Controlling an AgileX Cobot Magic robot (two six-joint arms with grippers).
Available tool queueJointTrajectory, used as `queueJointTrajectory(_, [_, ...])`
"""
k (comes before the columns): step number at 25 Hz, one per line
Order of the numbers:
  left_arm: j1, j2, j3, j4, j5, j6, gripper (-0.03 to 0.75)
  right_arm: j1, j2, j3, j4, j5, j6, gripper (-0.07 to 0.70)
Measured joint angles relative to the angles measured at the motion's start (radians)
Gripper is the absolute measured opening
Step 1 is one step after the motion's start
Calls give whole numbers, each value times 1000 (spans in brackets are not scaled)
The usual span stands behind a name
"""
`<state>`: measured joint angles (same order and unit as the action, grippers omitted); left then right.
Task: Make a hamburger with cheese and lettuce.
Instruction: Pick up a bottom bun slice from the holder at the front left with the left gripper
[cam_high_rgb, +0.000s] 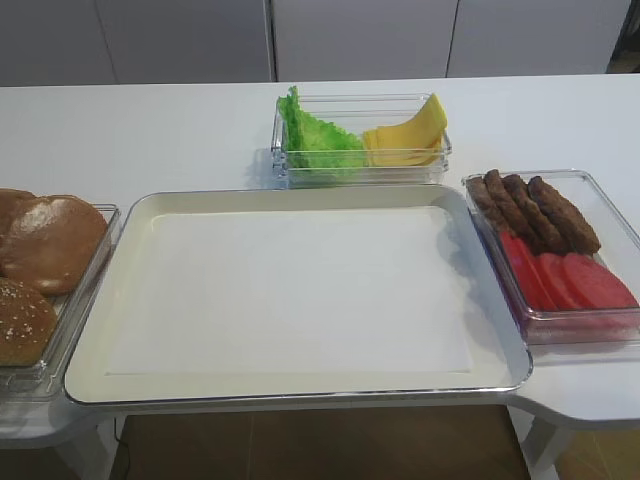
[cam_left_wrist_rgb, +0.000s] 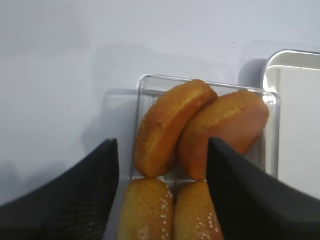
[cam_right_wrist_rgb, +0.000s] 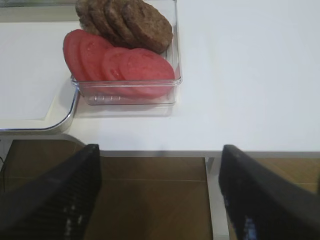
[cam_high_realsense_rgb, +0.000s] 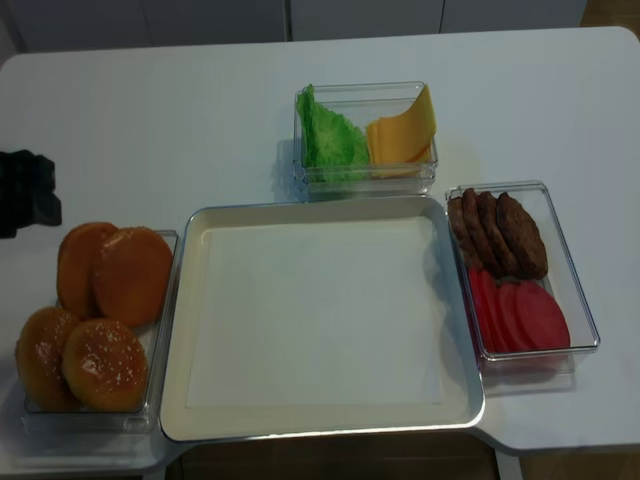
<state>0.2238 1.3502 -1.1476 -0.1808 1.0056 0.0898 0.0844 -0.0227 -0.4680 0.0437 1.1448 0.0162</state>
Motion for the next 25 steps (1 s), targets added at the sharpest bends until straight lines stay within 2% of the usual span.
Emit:
queueJointTrajectory(5, [39,89,-83,-10,30,166,414,0,0,0,0,0,0,571])
queueJointTrajectory(13, [42,264,-233,-29,206,462,414,0,0,0,0,0,0,571])
queueJointTrajectory(20, [42,375,-342,-63,217,545,414,0,0,0,0,0,0,571])
queueJointTrajectory(25, [42,410,-356,-74,221,587,414,0,0,0,0,0,0,571])
